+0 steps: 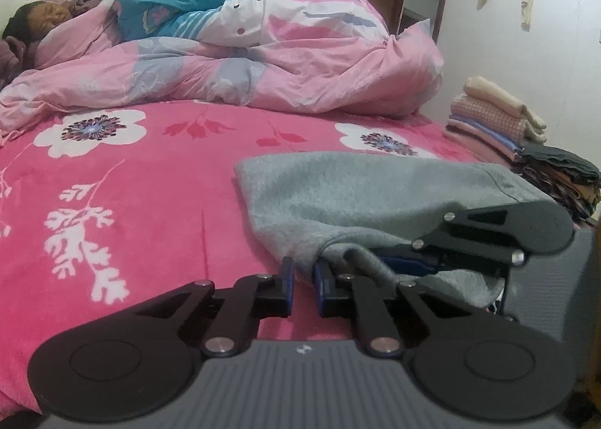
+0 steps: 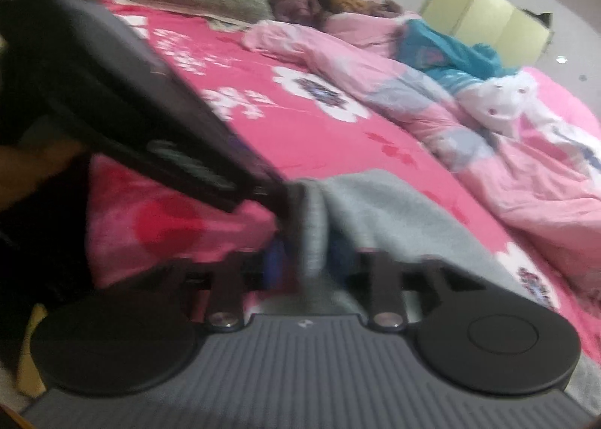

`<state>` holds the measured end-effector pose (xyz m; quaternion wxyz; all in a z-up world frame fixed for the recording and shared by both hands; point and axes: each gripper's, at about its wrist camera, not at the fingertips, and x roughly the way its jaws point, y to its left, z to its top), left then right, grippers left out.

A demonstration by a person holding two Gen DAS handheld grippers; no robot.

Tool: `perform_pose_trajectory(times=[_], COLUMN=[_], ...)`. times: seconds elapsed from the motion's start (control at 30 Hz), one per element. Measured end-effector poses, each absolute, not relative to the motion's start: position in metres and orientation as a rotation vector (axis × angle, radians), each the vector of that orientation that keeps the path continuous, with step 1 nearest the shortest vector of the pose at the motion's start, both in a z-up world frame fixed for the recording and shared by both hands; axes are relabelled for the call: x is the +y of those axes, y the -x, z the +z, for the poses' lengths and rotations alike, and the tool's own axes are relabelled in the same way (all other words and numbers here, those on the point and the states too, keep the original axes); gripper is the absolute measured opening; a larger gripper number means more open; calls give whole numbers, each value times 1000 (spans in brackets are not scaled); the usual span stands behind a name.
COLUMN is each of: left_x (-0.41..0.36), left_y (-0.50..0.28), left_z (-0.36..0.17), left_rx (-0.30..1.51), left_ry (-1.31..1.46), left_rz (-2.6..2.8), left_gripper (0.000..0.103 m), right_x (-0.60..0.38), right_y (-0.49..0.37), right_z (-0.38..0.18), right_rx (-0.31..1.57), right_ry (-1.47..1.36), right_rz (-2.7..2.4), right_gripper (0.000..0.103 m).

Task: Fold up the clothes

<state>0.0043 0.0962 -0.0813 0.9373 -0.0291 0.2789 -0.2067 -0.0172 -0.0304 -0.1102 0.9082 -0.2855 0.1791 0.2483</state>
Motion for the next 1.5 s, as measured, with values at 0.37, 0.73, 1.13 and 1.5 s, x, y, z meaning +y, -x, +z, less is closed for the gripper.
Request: perform_pose_trajectory(times=[0.37, 0.73, 1.13, 1.5], left_x=[92, 89, 110, 106], left_y=[5, 31, 24, 6], left_z=[-77, -69, -75, -55], left_rx=[500, 450, 517, 477], left_ry=[109, 42, 111, 245], left_rz=[-388, -429, -396, -449], left_gripper=[4, 2, 5, 22], right_x=[-26, -20, -15, -69], right_y=[22, 25, 19, 54], right_z=[-114, -119, -121, -83], right_rx=[313, 290, 301, 345], right_ry=[701, 782, 779, 439], right_rz=[498, 481, 470, 558], right_gripper=[9, 9, 10, 57])
